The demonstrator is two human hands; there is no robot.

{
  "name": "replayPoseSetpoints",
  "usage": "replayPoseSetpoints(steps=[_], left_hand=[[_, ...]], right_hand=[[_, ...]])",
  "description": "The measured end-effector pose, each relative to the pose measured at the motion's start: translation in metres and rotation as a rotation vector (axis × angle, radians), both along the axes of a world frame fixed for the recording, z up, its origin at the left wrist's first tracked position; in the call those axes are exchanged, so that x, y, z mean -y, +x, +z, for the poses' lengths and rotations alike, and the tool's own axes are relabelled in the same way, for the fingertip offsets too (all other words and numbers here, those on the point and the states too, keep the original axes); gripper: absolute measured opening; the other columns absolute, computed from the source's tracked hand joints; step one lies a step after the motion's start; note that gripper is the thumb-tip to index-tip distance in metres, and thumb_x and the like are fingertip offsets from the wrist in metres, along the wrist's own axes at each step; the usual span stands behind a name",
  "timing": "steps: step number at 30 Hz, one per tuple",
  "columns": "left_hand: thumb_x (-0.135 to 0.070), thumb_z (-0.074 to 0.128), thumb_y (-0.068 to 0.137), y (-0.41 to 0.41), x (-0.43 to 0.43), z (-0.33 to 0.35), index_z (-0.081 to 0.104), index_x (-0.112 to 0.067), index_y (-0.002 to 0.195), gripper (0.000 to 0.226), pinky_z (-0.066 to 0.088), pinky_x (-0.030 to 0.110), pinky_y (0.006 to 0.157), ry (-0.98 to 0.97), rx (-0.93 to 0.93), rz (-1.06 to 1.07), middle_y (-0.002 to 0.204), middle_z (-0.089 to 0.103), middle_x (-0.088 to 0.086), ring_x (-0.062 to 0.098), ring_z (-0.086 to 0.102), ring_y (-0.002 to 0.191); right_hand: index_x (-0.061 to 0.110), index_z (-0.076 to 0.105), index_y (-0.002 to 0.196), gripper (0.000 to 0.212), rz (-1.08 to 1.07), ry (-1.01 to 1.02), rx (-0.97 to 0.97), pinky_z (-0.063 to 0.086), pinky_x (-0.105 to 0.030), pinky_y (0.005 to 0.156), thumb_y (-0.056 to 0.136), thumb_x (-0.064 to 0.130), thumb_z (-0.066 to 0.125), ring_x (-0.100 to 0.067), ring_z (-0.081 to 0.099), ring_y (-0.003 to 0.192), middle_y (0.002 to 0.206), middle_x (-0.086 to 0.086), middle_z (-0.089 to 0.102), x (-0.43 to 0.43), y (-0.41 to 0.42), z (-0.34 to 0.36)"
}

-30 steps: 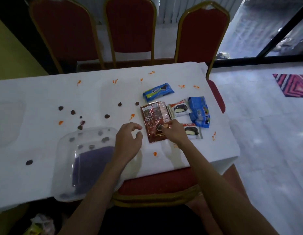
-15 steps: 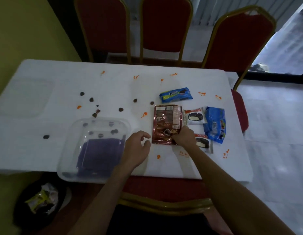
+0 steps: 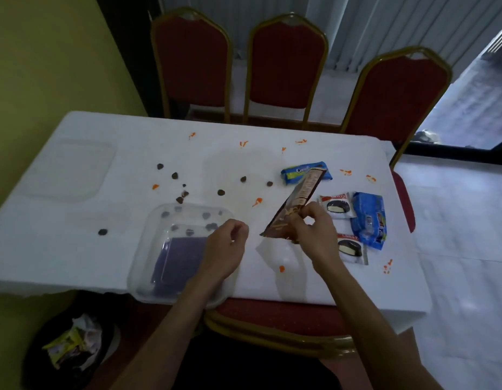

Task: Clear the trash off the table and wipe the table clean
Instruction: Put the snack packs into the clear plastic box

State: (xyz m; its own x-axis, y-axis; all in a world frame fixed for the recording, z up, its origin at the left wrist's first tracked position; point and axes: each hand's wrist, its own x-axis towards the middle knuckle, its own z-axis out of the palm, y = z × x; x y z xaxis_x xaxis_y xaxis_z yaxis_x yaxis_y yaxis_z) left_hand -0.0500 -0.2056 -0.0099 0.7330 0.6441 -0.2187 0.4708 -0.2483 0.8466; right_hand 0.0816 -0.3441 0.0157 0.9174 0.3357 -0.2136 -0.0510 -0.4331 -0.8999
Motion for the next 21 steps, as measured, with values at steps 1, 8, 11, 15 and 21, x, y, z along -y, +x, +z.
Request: replayPoseSetpoints(steps=[1, 8, 11, 15, 21], left_hand=[[-0.035, 0.047, 0.103, -0.004, -0.005, 0.002, 0.064, -0.021, 0.099, 0.022, 0.047, 0.023, 0.077, -0.036, 0.024, 0.029, 0.095, 0.068, -0.007, 0.008, 0.062, 0.090], [-0.041, 0.039, 0.104, -0.040, -0.066, 0.006, 0.055, -0.014, 0.126, 0.038, 0.057, 0.040, 0.091, -0.559, 0.154, 0.414, 0.112, 0.074, 0.011, 0.022, 0.072, 0.102], [-0.031, 0.043, 0.101, -0.065, -0.093, 0.007, 0.050, -0.016, 0.125, 0.030, 0.057, 0.039, 0.089, -0.607, 0.188, 0.555, 0.109, 0.072, 0.012, 0.024, 0.071, 0.101], [-0.038, 0.052, 0.092, -0.094, -0.112, 0.003, 0.051, -0.022, 0.125, 0.037, 0.054, 0.042, 0.093, -0.325, -0.009, 0.599, 0.125, 0.062, 0.007, 0.022, 0.063, 0.106], [-0.030, 0.048, 0.102, -0.102, -0.098, 0.001, 0.046, -0.019, 0.141, 0.041, 0.038, 0.027, 0.092, -0.076, -0.133, 0.344, 0.140, 0.055, 0.005, 0.022, 0.053, 0.124]], right_hand=[[0.012, 0.053, 0.081, 0.017, 0.016, 0.052, -0.031, 0.060, -0.034, 0.057, 0.094, 0.015, 0.063, -0.013, 0.073, 0.070, 0.095, 0.006, 0.070, -0.006, -0.010, 0.010], [0.011, 0.050, 0.082, 0.018, 0.277, 0.139, -0.073, 0.060, -0.055, 0.065, 0.092, 0.019, 0.063, -0.029, 0.072, 0.082, 0.094, -0.005, 0.069, -0.055, -0.068, 0.042], [0.014, 0.052, 0.081, 0.020, 0.448, 0.098, -0.131, 0.057, -0.059, 0.076, 0.089, 0.027, 0.064, -0.036, 0.068, 0.088, 0.092, -0.010, 0.067, -0.074, -0.081, 0.036], [0.012, 0.051, 0.079, 0.017, 0.667, -0.076, -0.209, 0.057, -0.054, 0.078, 0.087, 0.022, 0.064, -0.037, 0.069, 0.085, 0.091, -0.017, 0.069, -0.095, -0.089, 0.023], [0.013, 0.053, 0.079, 0.014, 0.938, -0.307, -0.175, 0.053, -0.044, 0.075, 0.086, 0.013, 0.064, -0.022, 0.059, 0.080, 0.088, -0.009, 0.058, -0.128, -0.086, 0.010]])
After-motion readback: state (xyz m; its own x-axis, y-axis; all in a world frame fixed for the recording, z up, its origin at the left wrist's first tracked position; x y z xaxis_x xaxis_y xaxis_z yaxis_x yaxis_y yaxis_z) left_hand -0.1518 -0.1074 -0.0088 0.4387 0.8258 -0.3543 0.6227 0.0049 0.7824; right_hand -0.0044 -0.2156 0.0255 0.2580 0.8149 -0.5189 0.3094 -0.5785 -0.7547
